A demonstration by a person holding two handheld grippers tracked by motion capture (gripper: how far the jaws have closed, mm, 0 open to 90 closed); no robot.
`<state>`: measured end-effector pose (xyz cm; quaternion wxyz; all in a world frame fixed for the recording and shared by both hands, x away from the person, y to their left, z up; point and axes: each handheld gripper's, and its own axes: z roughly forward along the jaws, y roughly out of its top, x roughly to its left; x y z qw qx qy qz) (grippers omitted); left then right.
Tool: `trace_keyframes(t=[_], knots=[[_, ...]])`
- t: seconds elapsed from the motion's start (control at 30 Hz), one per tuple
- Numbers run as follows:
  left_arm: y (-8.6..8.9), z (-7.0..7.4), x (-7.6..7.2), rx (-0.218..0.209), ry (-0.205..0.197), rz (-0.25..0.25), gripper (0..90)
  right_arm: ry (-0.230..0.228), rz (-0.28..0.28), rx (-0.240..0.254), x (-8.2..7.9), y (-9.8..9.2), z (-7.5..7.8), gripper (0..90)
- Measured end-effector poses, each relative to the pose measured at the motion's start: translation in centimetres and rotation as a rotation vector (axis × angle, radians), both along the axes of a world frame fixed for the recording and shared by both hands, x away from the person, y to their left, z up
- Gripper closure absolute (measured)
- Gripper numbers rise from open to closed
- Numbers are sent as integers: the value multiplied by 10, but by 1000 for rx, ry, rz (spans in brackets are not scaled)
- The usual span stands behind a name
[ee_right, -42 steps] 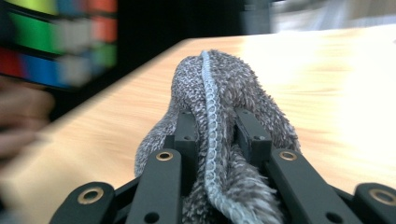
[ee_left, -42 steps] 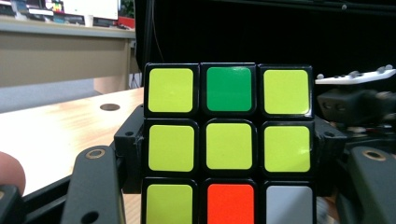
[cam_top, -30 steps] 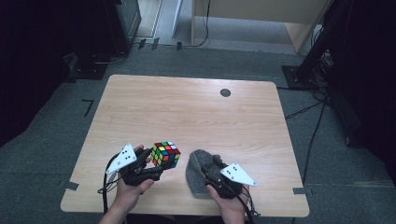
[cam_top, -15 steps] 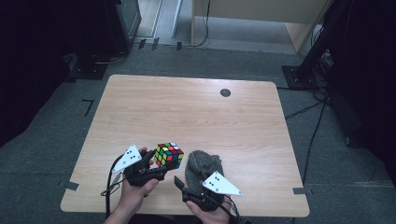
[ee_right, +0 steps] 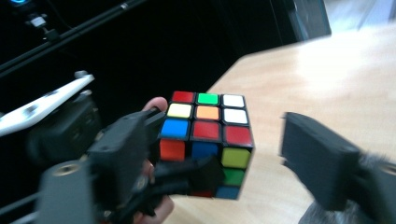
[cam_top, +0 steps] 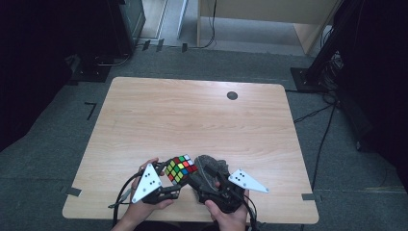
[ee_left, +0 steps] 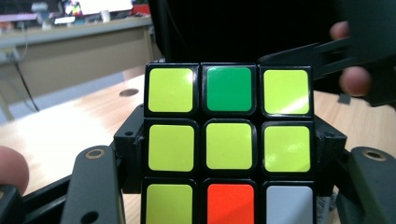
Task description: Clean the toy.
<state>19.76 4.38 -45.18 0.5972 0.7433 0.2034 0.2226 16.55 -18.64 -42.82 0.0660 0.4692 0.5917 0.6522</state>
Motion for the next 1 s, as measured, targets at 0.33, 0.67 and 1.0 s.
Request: trace_keyframes(t=[0.33, 0.67, 1.0], knots=[[-22, -8, -19, 77, -104, -36, 339, 168, -3, -43, 7, 10, -12, 192], [-36, -11, -20, 180, -100, 8, 240, 51, -90, -352, -7, 28, -10, 338], [-23, -9, -11, 163, -58, 31, 327, 33, -59, -276, -1, 18, 1, 253]])
